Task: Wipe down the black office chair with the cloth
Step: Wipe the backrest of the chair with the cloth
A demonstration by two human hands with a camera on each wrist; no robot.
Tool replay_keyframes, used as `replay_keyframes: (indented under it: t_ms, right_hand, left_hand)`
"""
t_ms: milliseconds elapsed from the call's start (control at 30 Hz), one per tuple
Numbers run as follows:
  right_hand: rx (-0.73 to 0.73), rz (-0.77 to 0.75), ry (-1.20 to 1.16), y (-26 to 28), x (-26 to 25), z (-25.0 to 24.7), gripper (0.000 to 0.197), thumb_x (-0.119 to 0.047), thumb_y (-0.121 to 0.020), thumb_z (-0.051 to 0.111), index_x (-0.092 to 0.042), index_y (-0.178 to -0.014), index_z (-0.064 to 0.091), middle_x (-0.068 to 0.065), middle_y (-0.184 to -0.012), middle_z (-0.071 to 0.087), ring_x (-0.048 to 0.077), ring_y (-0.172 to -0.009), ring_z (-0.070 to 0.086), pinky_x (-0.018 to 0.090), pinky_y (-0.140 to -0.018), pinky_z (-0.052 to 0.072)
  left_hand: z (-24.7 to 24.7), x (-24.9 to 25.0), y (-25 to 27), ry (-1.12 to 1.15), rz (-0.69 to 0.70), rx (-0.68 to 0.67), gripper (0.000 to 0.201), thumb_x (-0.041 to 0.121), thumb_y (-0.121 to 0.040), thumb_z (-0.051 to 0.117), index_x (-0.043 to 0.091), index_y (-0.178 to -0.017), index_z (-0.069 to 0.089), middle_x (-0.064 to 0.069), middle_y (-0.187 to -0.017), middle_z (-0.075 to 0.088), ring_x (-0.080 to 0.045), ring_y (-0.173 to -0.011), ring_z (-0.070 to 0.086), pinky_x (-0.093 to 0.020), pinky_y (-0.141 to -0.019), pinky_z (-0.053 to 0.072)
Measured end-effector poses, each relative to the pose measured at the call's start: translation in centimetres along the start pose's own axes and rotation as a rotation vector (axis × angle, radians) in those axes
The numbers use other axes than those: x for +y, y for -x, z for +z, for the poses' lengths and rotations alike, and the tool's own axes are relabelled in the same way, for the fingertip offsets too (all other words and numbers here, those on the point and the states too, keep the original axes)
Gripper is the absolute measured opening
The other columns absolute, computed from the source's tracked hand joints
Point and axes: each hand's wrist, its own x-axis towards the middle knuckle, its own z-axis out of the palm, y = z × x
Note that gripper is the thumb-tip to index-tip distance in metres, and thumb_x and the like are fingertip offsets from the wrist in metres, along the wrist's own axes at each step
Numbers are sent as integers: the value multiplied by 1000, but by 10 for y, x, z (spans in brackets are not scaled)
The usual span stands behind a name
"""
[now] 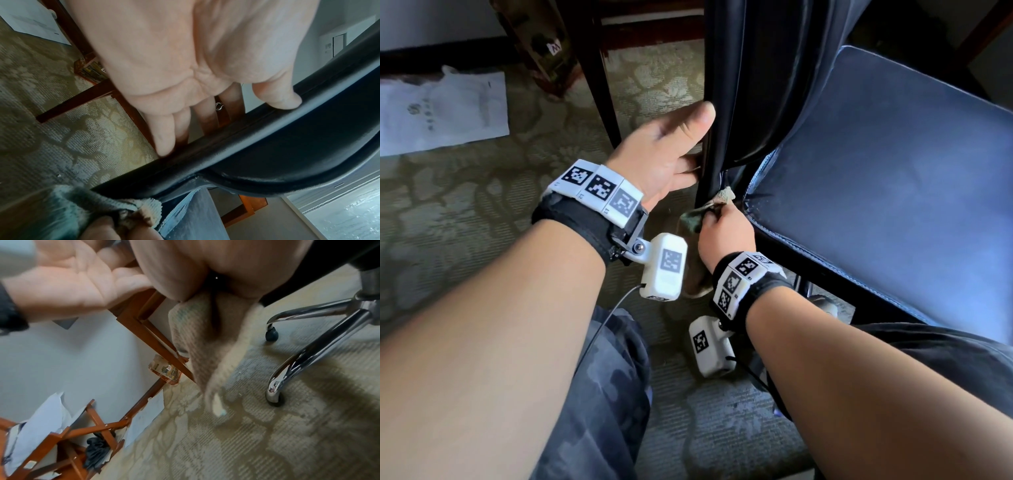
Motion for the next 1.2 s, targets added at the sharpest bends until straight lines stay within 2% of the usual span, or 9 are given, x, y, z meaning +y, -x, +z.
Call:
replay_keyframes:
  t_ms: [133, 300, 400, 500, 733, 900, 1000, 1100, 1200]
  right_hand:
    - [54, -23, -17, 5, 4, -3, 18, -29, -104, 47, -17, -113, 56, -2, -92, 58, 28, -97, 64, 26, -76, 37]
    - [135, -54, -110, 20, 12, -26, 32, -32, -100, 58, -23, -126, 41, -12, -80, 55, 20, -78, 63, 29, -73, 45]
    - [174, -79, -160, 18, 11, -32, 21, -33, -98, 61, -30, -118, 54, -15, -81, 61, 1, -69, 59, 16, -60, 44]
    - [224, -78, -239, 14, 8, -30, 18, -30, -97, 65, -30, -114, 70, -17, -89, 66, 6, -86, 65, 17, -76, 47]
    - [290, 47, -405, 9, 9, -25, 17, -32, -91, 72, -24, -103, 62, -13, -81, 60, 0, -71, 57, 22, -69, 43]
    - [276, 28, -372, 5, 5, -26, 7, -26, -90, 73, -31, -86, 72, -16, -81, 70, 2, -79, 67, 27, -82, 55]
    - [269, 5, -455, 6, 8, -21, 14, -24, -93, 72, -23, -103, 82, -13, -92, 76, 3, -89, 71, 29, -94, 57]
    - [230, -65, -391, 17, 8, -18, 27, -27, -100, 63, -23, -123, 75, -13, -114, 75, -5, -100, 63, 12, -94, 46]
    - [180, -139, -297, 28, 7, -14, 33, -29, -105, 55, -26, -136, 65, -18, -107, 68, -5, -98, 59, 11, -91, 41]
  left_hand:
    - [-1, 2, 0, -31, 5, 0, 28, 48, -97, 67, 36, -122, 61, 4, -137, 66, -27, -123, 69, -56, -112, 49]
    - [1, 6, 1, -34, 17, -1, 15, 46, -101, 62, 38, -114, 61, 17, -122, 66, -24, -121, 69, -49, -108, 52]
    - [3, 5, 2, -38, 25, -8, 13, 46, -102, 59, 39, -113, 59, 23, -113, 63, -15, -110, 73, -41, -98, 57]
    - [4, 5, 4, -52, 37, -8, 10, 44, -105, 56, 39, -113, 57, 27, -106, 61, -1, -86, 74, -34, -90, 57]
    - [2, 5, 4, -49, 28, 0, 11, 43, -103, 59, 37, -113, 62, 18, -114, 67, -15, -103, 75, -42, -97, 57]
    - [1, 6, 4, -53, 31, 3, 14, 43, -100, 62, 36, -112, 63, 24, -95, 76, -11, -96, 77, -40, -91, 59]
    - [2, 6, 5, -48, 42, -3, 11, 40, -104, 59, 35, -112, 63, 21, -101, 76, -15, -100, 77, -37, -87, 60]
    - [2, 6, 6, -45, 39, 0, 11, 39, -105, 58, 35, -113, 63, 18, -105, 75, -15, -102, 77, -35, -84, 60]
    - [3, 7, 7, -47, 48, 2, 8, 37, -107, 55, 35, -111, 61, 25, -90, 77, -8, -92, 78, -29, -77, 61]
